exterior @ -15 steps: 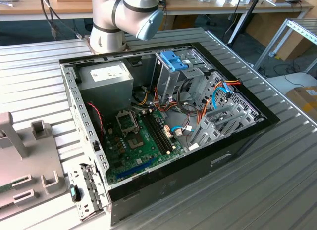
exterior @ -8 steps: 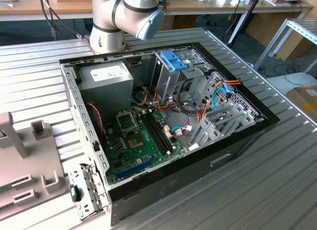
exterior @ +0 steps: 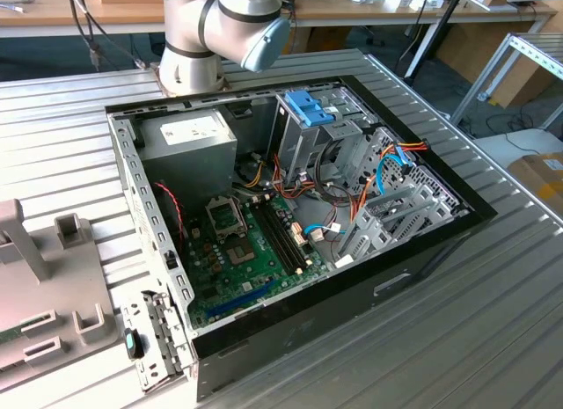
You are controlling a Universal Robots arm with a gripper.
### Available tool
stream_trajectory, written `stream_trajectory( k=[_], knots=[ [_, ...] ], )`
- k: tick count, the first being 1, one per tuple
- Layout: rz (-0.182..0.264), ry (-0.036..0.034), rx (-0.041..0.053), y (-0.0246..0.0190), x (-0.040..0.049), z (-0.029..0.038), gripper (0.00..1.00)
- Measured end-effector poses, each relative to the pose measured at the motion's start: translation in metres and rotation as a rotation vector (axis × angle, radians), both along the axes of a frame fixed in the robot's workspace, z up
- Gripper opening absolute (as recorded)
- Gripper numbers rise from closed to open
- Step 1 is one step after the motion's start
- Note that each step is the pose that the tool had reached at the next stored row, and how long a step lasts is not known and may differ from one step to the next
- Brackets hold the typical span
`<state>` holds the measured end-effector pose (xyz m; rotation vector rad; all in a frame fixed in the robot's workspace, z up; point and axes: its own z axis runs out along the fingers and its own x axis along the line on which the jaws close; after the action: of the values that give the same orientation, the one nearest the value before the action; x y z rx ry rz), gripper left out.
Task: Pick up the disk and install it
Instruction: 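Reach for the disk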
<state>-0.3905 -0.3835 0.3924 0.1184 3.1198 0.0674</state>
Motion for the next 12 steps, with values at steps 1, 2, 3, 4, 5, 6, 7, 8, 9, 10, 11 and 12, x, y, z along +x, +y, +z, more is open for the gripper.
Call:
stream_trajectory(
  k=[1,2,3,4,5,6,7,8,9,10,11,12],
  knots=[
    [0.0,0.0,0.0,0.0,0.0,0.0,0.11],
    [0.0,0.0,0.0,0.0001,-0.0001,0.0,0.11],
    [0.0,-0.0001,0.0,0.0007,-0.0002,0.0,0.11],
    [0.0,0.0,0.0,0.0014,-0.0001,0.0,0.11],
    [0.0,0.0,0.0,0.002,-0.0001,0.0,0.11],
    [0.0,0.0,0.0,0.0039,-0.0001,0.0,0.11],
    [0.0,0.0,0.0,0.0062,-0.0001,0.0,0.11],
    [0.0,0.0,0.0,0.0073,-0.0001,0.0,0.11],
    [0.0,-0.0001,0.0,0.0084,-0.0002,-0.0001,0.11],
    [0.0,0.0,0.0,0.0092,-0.0002,0.0,0.11],
    [0.0,0.0,0.0,0.0093,-0.0002,-0.0001,0.11],
    [0.0,0.0,0.0,0.0094,-0.0002,0.0,0.11]
  ],
)
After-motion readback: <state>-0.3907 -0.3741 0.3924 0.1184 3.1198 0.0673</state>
